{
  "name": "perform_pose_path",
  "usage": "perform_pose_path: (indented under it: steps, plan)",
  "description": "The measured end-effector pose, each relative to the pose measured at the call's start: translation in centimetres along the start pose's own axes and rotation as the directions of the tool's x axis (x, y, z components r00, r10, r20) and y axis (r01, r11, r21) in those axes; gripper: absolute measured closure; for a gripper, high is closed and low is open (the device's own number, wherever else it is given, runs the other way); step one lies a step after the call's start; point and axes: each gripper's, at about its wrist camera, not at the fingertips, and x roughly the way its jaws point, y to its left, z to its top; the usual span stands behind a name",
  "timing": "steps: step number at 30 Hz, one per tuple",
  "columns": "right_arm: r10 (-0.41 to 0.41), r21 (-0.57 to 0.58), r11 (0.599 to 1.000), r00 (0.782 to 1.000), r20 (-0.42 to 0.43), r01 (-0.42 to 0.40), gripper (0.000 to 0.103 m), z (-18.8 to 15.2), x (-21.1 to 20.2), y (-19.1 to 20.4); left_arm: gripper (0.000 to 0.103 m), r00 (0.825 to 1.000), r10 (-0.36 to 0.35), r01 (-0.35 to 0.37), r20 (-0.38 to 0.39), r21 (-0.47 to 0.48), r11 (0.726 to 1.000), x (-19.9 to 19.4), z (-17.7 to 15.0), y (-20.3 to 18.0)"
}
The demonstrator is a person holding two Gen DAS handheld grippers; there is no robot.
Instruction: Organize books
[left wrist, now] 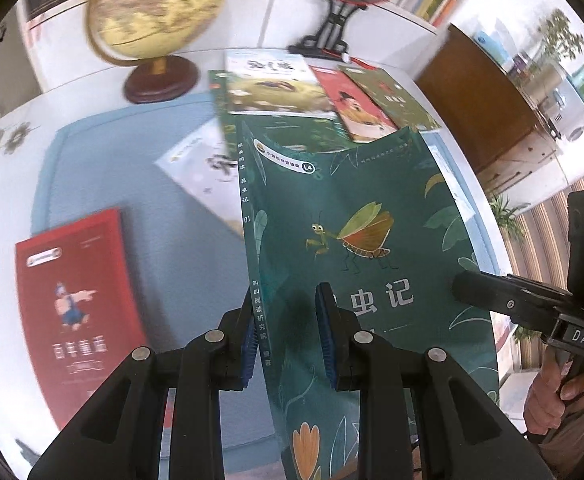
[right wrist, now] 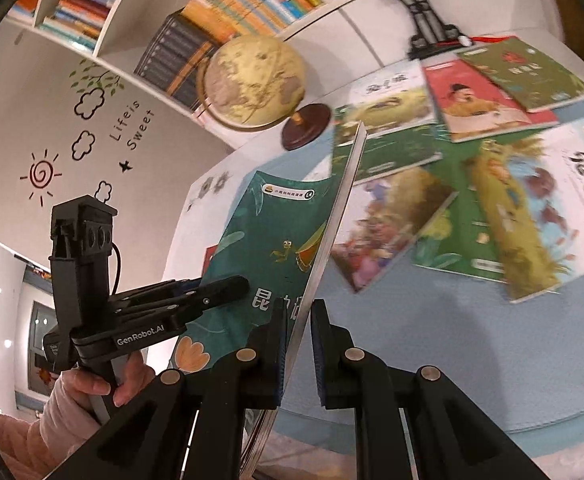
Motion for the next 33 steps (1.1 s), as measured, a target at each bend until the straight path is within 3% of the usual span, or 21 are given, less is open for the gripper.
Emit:
perform_pose_path:
  steps: [20, 27, 33]
  plan:
    - [0.009, -0.128, 0.991, 0.985, -0.175, -0.032, 0.091, 1.3, 16.3, 12.5, 0.081, 0.998, 0.055, -0.049, 0.021, -0.212, 0.976, -2.9, -3.8, 18.3]
    - [-0.009, -0.122, 0.992, 0.969, -0.246, -0.022, 0.091, 1.2, 21.5, 13.1, 0.081, 0.998, 0.05, -0.057, -0.032, -0.302, 0.952, -0.9, -5.6, 23.0]
    - [-0.046, -0.075, 0.997, 0.952, -0.303, 0.025, 0.091, -0.2, 24.2, 11.8, 0.081, 0.997, 0.035, -0.054, -0.064, -0.339, 0.939, 0.0, -6.5, 24.8]
